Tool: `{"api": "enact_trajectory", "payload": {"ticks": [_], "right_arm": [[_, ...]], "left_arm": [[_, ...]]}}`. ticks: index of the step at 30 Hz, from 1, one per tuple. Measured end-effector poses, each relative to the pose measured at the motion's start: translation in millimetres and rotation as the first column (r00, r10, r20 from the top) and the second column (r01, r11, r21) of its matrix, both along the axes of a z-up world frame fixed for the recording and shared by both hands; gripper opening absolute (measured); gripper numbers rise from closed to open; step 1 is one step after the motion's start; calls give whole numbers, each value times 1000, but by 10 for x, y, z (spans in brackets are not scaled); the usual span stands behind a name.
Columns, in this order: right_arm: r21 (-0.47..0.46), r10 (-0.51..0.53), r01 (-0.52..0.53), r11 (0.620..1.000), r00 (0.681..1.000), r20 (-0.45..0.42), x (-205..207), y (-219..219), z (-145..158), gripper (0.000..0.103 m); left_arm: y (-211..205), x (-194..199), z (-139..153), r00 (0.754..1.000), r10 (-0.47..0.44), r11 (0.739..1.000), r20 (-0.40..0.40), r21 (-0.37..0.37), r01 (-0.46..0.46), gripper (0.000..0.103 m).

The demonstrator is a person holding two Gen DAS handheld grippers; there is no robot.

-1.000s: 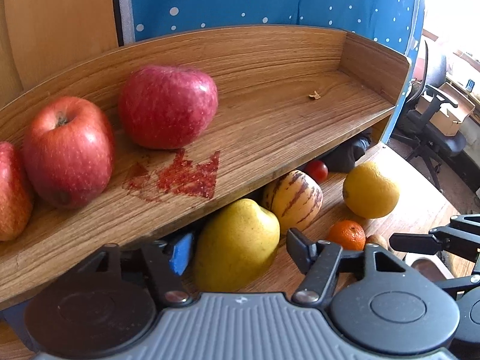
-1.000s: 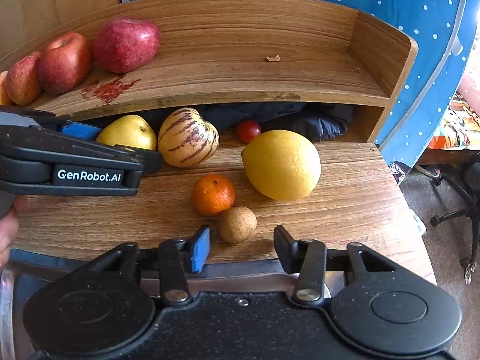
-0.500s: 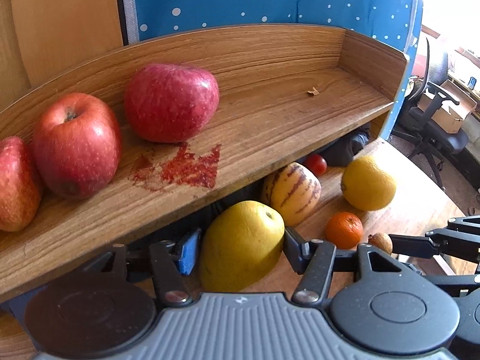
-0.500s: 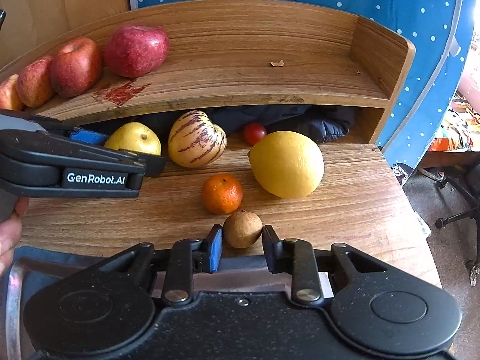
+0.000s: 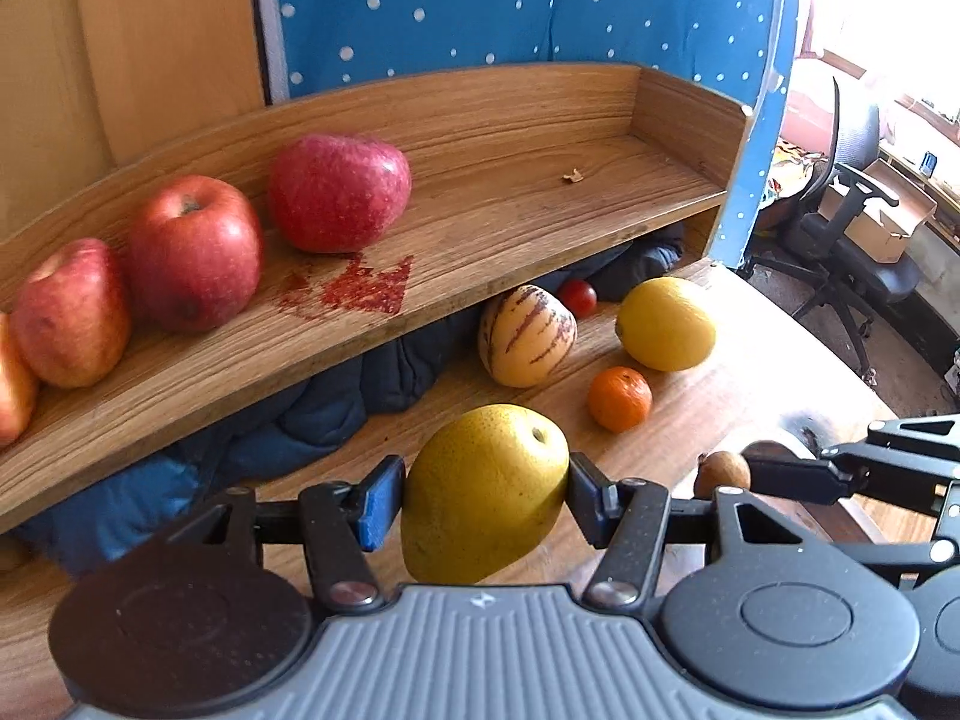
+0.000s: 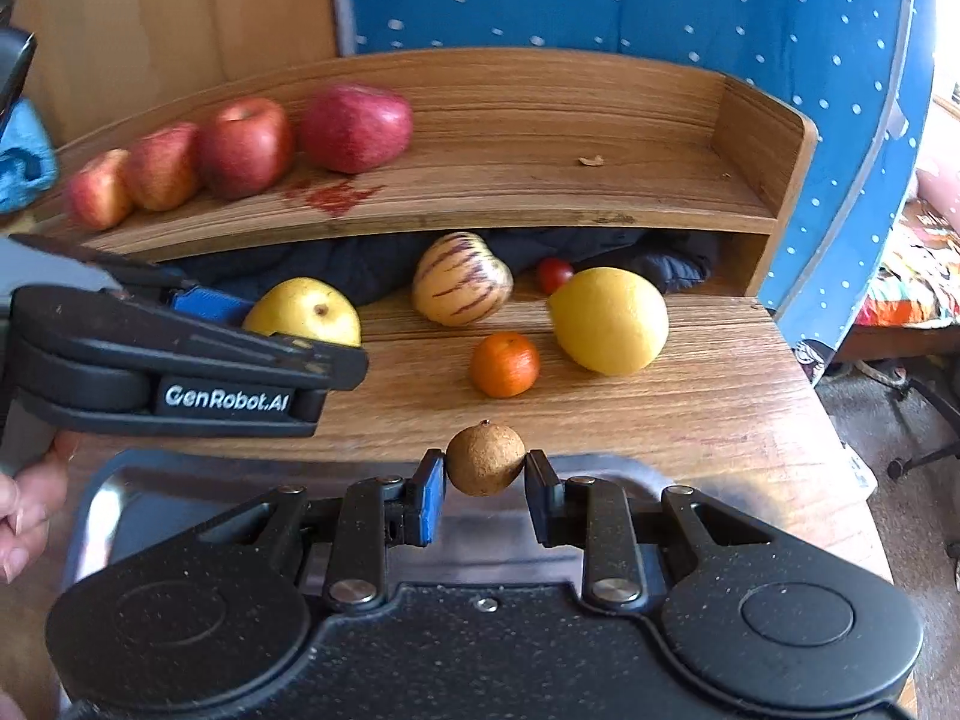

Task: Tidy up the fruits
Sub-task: 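Carry the pear toward the tray with the left tool while the right tool carries the kiwi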

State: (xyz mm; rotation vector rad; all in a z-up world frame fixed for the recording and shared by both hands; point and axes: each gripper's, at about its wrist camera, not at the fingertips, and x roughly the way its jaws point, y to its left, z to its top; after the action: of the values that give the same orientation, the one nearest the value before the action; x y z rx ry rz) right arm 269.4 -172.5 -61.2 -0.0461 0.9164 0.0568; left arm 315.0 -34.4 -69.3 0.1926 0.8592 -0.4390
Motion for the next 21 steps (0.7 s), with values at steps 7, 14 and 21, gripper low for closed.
{"api": "enact_trajectory", "payload": {"ticks": [7, 14, 21], "right_arm": [[0, 72, -72, 997, 997, 35, -312, 166, 138, 30], [-3, 127, -127, 992, 991, 50, -588, 248, 230, 30], [-6, 187, -187, 982, 982, 28, -774, 361, 221, 30]], "left_arm": [[149, -351, 139, 999, 44, 999, -4, -5, -44, 62], [324, -649, 137, 992, 114, 993, -57, -20, -115, 62], [457, -897, 169, 986, 151, 988, -71, -26, -154, 62]]}}
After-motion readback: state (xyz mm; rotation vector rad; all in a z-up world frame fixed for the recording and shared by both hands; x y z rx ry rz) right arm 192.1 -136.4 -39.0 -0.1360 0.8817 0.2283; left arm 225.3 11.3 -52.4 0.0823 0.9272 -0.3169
